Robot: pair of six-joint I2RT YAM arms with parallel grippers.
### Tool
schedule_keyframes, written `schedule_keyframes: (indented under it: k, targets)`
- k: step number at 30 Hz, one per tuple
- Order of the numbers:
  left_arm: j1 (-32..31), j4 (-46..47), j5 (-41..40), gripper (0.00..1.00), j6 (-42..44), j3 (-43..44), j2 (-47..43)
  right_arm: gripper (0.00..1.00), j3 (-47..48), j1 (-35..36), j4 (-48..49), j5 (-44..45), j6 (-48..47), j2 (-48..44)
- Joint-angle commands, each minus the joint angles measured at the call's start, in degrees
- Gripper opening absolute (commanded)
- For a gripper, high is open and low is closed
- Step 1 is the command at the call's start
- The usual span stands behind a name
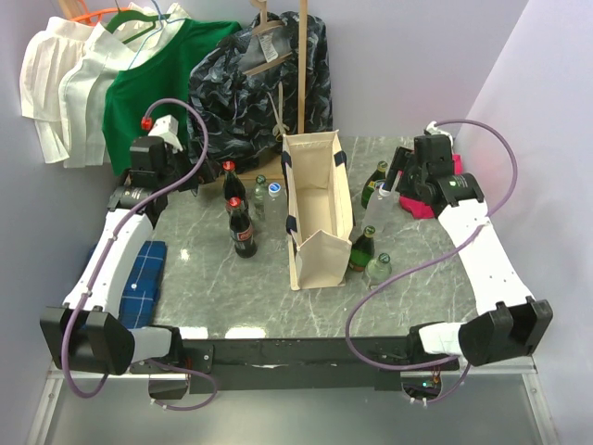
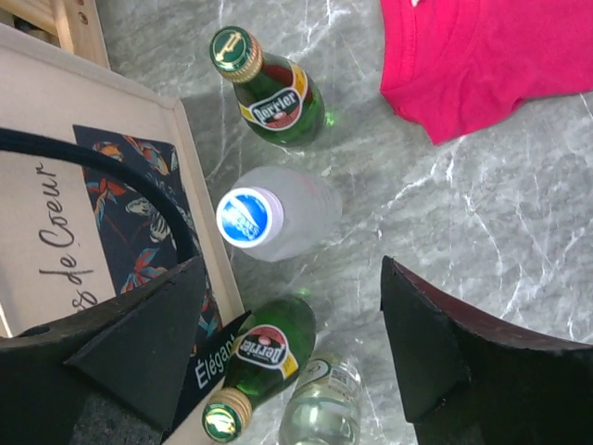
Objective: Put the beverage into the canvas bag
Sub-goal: Pick up the drink from the center of the board.
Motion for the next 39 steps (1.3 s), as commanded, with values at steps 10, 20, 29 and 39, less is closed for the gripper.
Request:
schedule_keyframes:
  k: [10, 20, 29, 39]
  targets:
    - [-3.03, -3.99, 1.03, 0.96, 3.85, 6.57, -0.35, 0.72, 4.03, 1.16, -0.8, 0.39, -0.78, 5.43]
    - [-4.96, -4.44, 0.32, 0.96, 3.94, 9.03, -2.11, 0.66, 6.13, 3.62, -0.53, 3.81, 0.1, 10.26]
    - [-5.49, -5.75, 0.15, 0.96, 4.65, 11.05, -3.08, 0.58, 8.07, 4.85, -1.5, 5.49, 1.15, 13.52]
    - [-8.39, -8.65, -0.56, 0.96, 5.88, 15.45, -2.29, 0.45, 9.65, 5.82, -3.43, 7.25, 2.12, 15.45]
